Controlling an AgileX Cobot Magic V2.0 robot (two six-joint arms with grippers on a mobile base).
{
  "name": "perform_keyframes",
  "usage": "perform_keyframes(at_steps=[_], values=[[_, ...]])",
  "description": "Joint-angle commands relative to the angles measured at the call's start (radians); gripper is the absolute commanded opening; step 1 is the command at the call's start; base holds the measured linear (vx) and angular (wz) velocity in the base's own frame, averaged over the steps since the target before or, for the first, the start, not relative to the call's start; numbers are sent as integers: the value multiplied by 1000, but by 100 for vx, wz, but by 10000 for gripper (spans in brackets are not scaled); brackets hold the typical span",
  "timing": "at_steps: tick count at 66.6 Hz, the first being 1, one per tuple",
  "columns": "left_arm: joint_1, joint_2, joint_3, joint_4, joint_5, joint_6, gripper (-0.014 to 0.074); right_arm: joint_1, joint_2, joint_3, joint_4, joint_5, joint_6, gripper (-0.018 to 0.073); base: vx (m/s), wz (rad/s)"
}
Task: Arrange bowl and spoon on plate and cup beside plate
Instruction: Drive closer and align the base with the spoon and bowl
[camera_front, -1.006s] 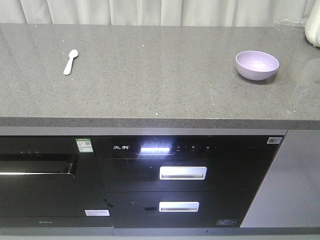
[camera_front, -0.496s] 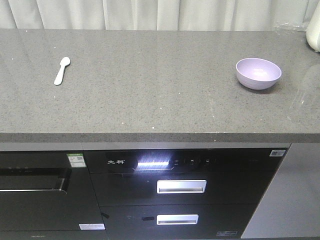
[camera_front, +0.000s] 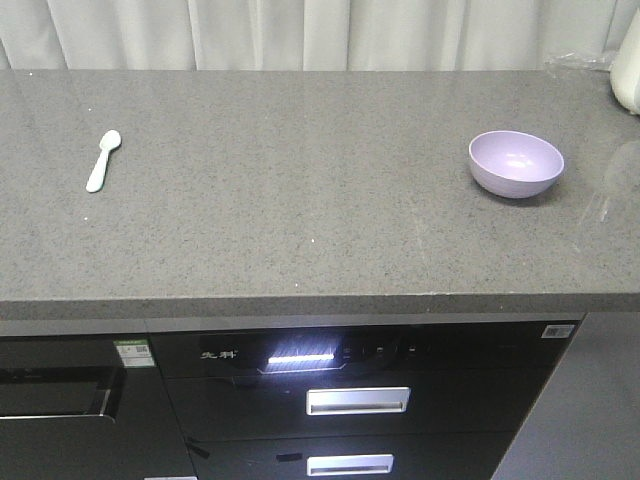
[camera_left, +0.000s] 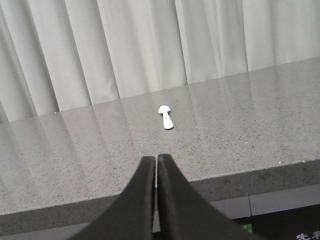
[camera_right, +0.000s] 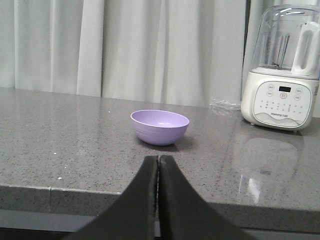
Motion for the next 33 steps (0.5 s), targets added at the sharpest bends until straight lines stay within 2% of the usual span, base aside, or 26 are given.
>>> perform_keyframes(at_steps=[1,33], values=[[-9,-15,-8,-4,-72,-4,-6,-4,-9,3,-9,-75,1,-3,10,-5],[-9,-15,-8,-4,-72,-4,-6,-4,-9,3,-9,-75,1,-3,7,-3]])
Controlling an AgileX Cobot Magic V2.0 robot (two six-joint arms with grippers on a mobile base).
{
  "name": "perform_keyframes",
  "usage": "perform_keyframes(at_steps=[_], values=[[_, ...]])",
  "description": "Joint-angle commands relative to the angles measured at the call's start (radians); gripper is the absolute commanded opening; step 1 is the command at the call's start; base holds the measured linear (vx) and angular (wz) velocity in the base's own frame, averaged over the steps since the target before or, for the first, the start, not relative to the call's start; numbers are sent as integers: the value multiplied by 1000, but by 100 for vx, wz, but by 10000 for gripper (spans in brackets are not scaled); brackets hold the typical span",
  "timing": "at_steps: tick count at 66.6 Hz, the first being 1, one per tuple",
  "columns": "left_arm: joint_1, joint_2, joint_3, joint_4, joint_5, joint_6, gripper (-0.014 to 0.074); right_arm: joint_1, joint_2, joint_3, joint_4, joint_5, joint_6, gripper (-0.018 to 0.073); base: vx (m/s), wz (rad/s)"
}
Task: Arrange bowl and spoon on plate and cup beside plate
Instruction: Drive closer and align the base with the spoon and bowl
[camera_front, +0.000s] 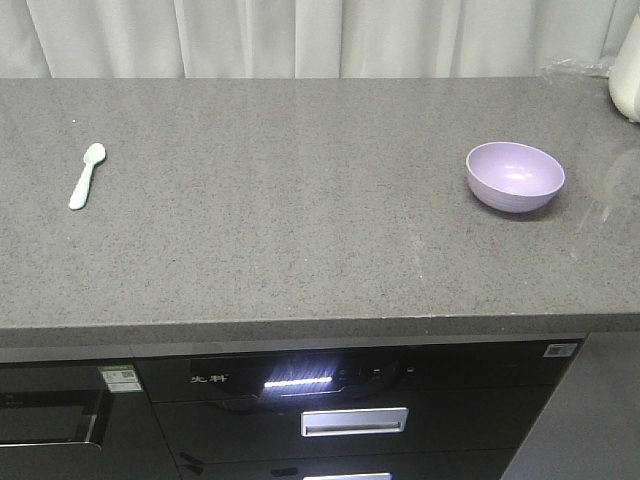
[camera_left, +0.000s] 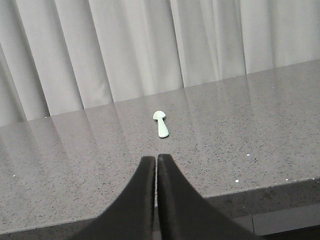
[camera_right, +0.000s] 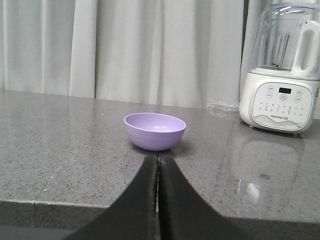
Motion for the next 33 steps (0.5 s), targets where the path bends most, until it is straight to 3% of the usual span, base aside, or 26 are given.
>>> perform_keyframes(at_steps=[1,33], values=[[-9,-15,-8,-4,-72,-4,-6,-4,-9,3,-9,-75,1,-3,5,-1],[-9,-15,-8,-4,-72,-4,-6,-4,-9,3,-9,-75,1,-3,3,0]])
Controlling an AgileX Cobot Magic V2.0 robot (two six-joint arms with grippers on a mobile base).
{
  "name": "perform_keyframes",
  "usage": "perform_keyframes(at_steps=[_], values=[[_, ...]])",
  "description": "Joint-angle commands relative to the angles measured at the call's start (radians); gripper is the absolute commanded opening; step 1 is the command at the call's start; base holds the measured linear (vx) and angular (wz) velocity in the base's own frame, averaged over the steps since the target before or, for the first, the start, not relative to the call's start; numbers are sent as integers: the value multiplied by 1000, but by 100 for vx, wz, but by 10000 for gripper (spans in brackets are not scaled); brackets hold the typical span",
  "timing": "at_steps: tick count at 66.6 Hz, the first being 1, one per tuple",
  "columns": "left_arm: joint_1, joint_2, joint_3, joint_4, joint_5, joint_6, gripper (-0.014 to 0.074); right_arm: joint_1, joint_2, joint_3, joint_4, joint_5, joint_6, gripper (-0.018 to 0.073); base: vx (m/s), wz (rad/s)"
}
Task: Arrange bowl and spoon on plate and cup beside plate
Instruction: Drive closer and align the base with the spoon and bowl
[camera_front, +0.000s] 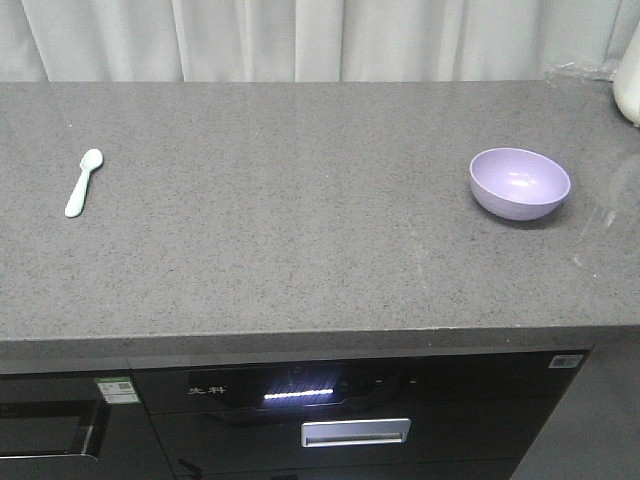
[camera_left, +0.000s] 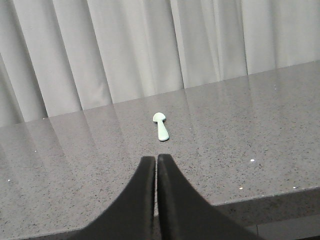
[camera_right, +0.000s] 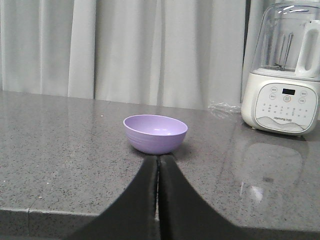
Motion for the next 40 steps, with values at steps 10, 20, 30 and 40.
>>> perform_keyframes(at_steps=[10,20,30,40], values=[[-9,-15,-8,-4,-72,-4,-6,-4,-9,3,-9,-75,1,-3,3,1],[-9,-15,-8,-4,-72,-4,-6,-4,-9,3,-9,-75,1,-3,4,0],[-9,-15,-8,-4,-72,-4,-6,-4,-9,3,-9,-75,1,-3,5,1],[-9,-15,-8,-4,-72,-4,-6,-4,-9,3,-9,-75,1,-3,5,1]])
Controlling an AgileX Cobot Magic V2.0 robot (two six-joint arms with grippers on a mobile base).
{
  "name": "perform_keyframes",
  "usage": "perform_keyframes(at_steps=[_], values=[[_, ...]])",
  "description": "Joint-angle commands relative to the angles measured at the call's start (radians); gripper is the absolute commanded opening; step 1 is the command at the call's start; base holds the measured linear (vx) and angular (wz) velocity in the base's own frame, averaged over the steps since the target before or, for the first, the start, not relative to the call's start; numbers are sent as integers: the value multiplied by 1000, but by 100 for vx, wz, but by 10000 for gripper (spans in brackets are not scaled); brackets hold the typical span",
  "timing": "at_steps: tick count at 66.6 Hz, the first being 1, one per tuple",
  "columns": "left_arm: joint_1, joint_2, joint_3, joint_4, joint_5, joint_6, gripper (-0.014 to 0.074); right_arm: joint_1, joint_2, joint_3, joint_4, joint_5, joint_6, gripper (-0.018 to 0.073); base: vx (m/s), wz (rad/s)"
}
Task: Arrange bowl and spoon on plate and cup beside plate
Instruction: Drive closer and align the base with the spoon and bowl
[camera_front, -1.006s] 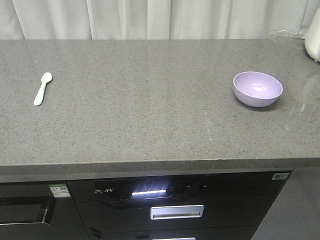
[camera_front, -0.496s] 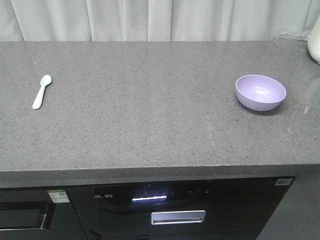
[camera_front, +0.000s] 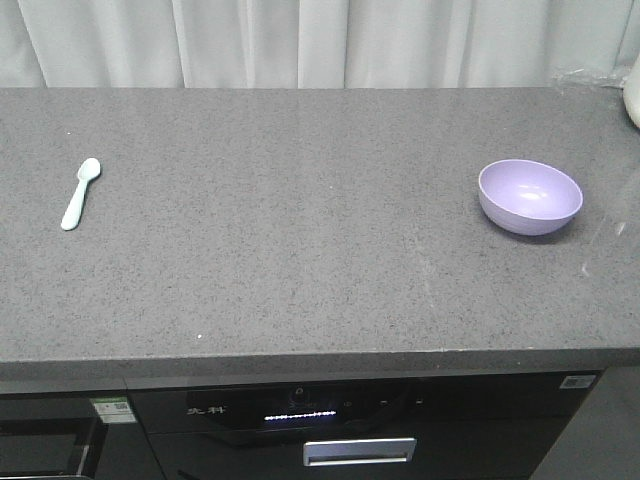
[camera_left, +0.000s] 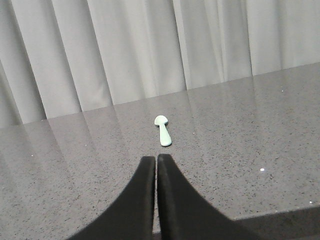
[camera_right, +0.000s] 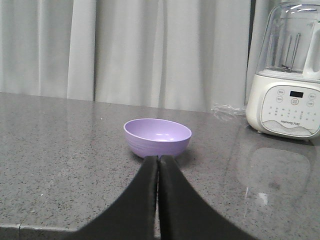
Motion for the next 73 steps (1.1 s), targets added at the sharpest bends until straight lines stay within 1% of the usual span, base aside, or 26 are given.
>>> perform_keyframes(at_steps=[1,73], values=[[-9,-15,-8,-4,-72,-4,-6,-4,-9,3,-9,-75,1,-3,6,0],[-9,-15,-8,-4,-72,-4,-6,-4,-9,3,-9,-75,1,-3,3,0]])
